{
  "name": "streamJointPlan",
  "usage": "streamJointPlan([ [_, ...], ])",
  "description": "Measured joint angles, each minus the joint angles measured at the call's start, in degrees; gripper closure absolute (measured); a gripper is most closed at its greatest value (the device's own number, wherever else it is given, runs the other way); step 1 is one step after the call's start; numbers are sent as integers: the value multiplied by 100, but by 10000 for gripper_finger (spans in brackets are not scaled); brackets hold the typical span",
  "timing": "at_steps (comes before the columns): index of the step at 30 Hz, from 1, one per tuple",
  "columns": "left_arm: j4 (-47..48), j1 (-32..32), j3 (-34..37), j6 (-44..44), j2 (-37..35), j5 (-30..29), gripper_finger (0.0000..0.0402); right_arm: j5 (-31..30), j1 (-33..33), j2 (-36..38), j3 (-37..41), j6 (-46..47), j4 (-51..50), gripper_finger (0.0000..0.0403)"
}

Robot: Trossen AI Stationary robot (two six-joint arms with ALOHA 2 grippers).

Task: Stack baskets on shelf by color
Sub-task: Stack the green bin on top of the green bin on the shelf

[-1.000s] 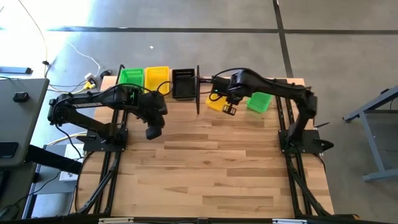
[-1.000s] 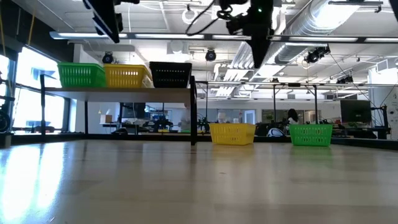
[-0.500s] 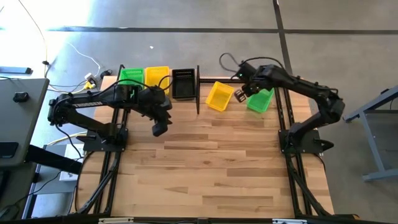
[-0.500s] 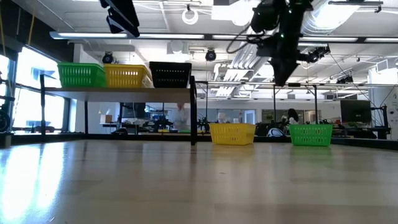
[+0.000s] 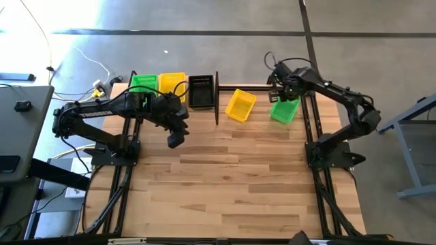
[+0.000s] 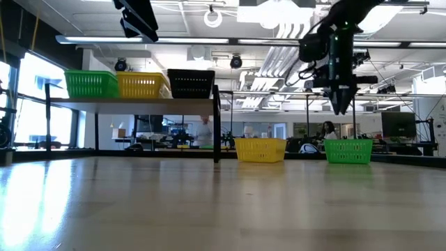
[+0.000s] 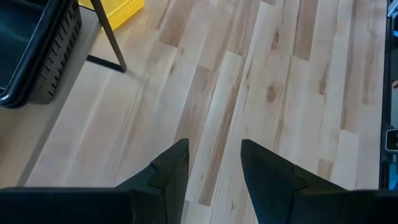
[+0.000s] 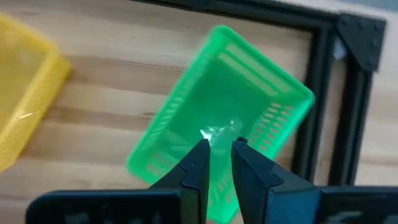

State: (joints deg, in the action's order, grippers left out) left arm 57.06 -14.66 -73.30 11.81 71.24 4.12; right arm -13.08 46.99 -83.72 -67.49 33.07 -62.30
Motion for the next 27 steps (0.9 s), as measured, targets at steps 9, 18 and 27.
streamJointPlan([
  [9,4,0,0,-2,0,0,266,11,512,0,406,298,-27,311],
  [18,7,0,0,-47,0,2,266,241,776,-7,1141,725,100,300],
  [27,4,2,0,-258,0,7,266,242,811,-7,1712,1055,652,300],
])
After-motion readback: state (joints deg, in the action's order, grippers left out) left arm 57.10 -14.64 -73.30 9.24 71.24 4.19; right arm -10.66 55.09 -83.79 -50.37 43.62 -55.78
